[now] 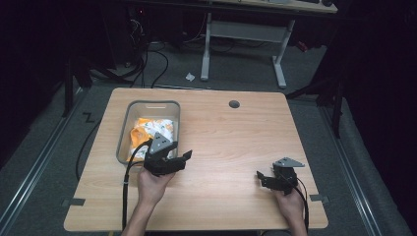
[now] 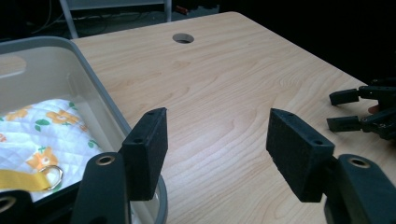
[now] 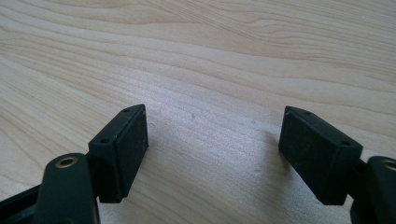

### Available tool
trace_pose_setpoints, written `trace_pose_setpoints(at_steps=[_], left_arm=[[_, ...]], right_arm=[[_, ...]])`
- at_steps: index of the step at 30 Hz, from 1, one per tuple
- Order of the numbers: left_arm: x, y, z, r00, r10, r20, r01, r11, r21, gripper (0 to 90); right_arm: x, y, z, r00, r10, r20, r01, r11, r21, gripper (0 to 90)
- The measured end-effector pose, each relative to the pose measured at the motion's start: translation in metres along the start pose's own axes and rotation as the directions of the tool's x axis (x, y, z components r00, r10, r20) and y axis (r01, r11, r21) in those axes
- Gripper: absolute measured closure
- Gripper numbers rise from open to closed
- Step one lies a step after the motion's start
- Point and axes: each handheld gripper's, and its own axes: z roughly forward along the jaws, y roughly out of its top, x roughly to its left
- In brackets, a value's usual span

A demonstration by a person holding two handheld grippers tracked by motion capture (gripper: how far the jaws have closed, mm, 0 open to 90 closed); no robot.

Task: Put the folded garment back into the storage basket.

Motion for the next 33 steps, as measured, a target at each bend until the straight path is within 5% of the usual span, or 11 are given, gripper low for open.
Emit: trace_pose_setpoints(at_steps=[15,33], left_arm=[[-0.006,-0.01,0.001,0.9995,-0.017,0.028,0.017,0.9999,0.0,38.9],[-0.021,-0.027,0.024,0.9956,-0.033,0.088,0.029,0.998,0.056,39.0]], right_arm=[[0.0,0.0,0.0,1.0,0.0,0.0,0.0,1.0,0.002,24.1],[0.0,0.0,0.0,1.0,-0.001,0.0,0.001,1.0,0.0,24.1]])
